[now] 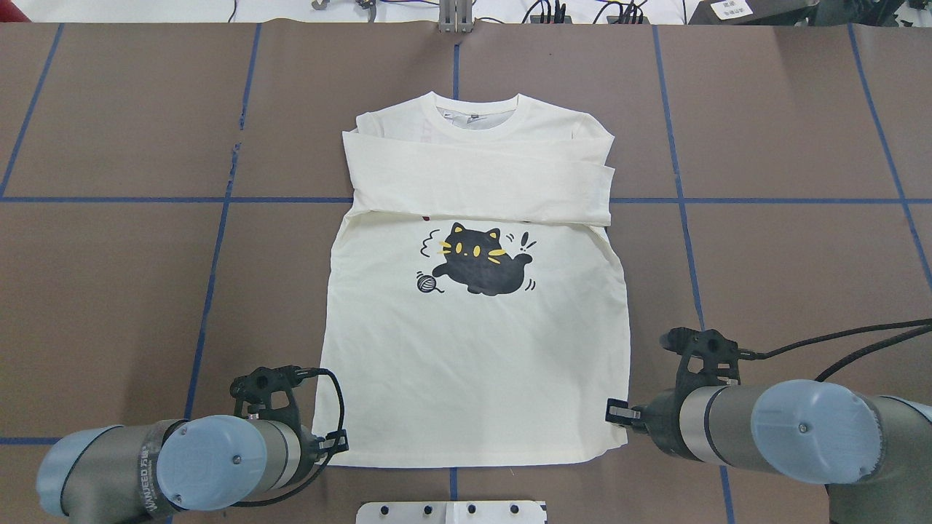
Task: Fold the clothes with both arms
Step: 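Lower both grippers to the hem corners nearest the robot and grasp, then lift the hem with both grippers and fold it toward the collar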
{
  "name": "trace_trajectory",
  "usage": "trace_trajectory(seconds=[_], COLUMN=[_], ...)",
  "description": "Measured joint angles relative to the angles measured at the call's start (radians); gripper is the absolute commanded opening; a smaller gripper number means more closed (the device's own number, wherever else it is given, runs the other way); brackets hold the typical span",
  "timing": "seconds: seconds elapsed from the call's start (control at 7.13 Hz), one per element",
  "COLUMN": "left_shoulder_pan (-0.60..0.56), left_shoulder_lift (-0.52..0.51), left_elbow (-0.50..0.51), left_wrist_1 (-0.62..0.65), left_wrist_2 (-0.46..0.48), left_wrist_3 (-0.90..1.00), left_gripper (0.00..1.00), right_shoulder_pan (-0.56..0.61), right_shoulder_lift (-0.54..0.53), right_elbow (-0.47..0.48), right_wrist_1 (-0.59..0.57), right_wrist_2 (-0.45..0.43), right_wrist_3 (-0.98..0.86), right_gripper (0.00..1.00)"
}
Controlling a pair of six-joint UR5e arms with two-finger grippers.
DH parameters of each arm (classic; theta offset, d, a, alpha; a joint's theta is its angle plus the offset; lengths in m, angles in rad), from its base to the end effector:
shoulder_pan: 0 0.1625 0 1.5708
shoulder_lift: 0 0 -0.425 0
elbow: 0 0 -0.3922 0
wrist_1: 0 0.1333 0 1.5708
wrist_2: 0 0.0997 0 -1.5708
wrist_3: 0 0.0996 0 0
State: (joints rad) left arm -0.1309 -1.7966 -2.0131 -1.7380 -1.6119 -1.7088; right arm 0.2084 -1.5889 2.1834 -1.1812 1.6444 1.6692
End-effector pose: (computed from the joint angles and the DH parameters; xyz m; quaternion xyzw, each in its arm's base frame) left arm 0.5222 -0.1991 0.3266 -0.0202 0.4055 -0.1142 0.9067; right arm -0.4192 -0.2174 0.3397 -0.0064 -0.4732 0.1174 0.8731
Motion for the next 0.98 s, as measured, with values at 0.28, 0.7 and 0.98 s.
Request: trace_trajectory(seconds=[0.28,0.7,0.98], left_shoulder_pan=[-0.002,-0.002,-0.001], left_shoulder_lift=[0.005,0.019,0.092], left_elbow=[-0.001,-0.034,-0.133], left_wrist_1=[0.0,0.005,0.006], left_wrist_2=[0.002,0.003,0.001], left_wrist_3=[0.0,0.0,0.003], left_gripper=[0.0,0.0,0.0], right_shoulder_pan=[-0.001,-0.001,0.001], right_shoulder_lift=[0.001,0.001,-0.004], right_elbow=[-0.001,-0.001,0.007], right_wrist_1=[0.0,0.0,0.0], right_wrist_2=[0.0,0.001,0.008], right_wrist_3=[0.0,-0.003,-0.003], right_gripper=[0.0,0.0,0.0])
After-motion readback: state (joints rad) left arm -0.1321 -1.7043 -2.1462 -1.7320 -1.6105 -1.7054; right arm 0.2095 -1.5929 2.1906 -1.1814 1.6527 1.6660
